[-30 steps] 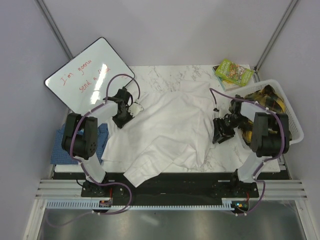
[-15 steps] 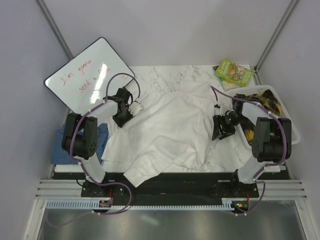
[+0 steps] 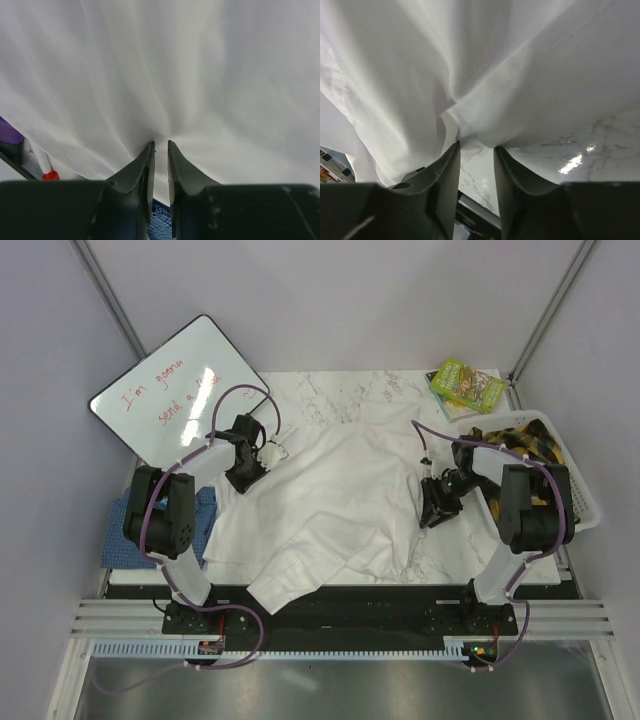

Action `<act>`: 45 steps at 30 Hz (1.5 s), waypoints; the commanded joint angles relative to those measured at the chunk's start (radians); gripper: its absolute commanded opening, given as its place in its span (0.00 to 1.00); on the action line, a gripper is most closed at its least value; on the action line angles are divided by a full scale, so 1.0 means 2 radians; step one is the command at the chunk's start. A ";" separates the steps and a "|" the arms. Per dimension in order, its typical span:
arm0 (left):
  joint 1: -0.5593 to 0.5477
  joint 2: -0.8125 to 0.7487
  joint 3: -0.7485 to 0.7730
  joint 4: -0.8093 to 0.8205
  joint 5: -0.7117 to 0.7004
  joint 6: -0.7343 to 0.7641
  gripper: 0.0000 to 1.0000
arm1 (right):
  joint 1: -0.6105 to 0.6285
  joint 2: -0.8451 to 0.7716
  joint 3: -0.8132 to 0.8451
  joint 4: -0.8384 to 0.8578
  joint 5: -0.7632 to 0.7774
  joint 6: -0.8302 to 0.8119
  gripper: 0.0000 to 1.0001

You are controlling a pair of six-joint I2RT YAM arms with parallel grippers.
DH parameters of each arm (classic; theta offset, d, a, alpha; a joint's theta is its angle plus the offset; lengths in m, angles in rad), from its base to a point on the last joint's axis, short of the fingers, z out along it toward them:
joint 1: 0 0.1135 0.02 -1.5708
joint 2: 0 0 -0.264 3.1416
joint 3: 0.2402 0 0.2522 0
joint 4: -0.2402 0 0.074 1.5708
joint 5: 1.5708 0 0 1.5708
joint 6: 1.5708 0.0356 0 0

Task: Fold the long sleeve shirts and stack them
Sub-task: Flatten the shirt out

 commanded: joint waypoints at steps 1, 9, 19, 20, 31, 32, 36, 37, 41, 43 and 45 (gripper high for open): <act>0.001 -0.001 0.017 -0.002 0.006 -0.001 0.24 | 0.011 0.013 -0.001 0.023 -0.004 0.016 0.27; 0.002 0.001 0.015 0.000 0.006 -0.002 0.24 | -0.008 -0.031 0.038 -0.016 0.043 -0.022 0.00; 0.002 -0.001 0.010 0.004 0.002 -0.001 0.23 | -0.017 -0.083 0.062 -0.031 0.133 -0.096 0.00; 0.003 -0.001 0.008 0.005 0.001 -0.001 0.23 | -0.020 -0.086 0.065 -0.030 0.140 -0.100 0.00; 0.002 -0.067 0.020 -0.007 0.102 -0.001 0.29 | -0.009 -0.093 0.112 -0.129 0.139 -0.178 0.16; 0.001 -0.094 0.023 -0.013 0.140 0.007 0.40 | -0.008 -0.091 0.114 -0.137 0.118 -0.179 0.26; -0.056 -0.195 0.039 -0.045 0.237 0.022 0.63 | -0.007 -0.109 0.113 -0.146 0.109 -0.178 0.49; -0.102 -0.208 0.044 -0.049 0.242 0.016 0.65 | -0.007 -0.112 0.117 -0.150 0.111 -0.180 0.50; -0.215 -0.235 0.053 -0.003 0.268 -0.017 0.80 | 0.002 -0.111 0.117 -0.148 0.082 -0.172 0.46; -0.284 -0.225 0.054 0.031 0.264 -0.022 0.81 | 0.012 -0.090 0.111 -0.143 0.069 -0.167 0.42; -0.349 -0.202 0.052 0.075 0.252 -0.007 0.81 | 0.012 -0.065 0.104 -0.133 0.061 -0.166 0.37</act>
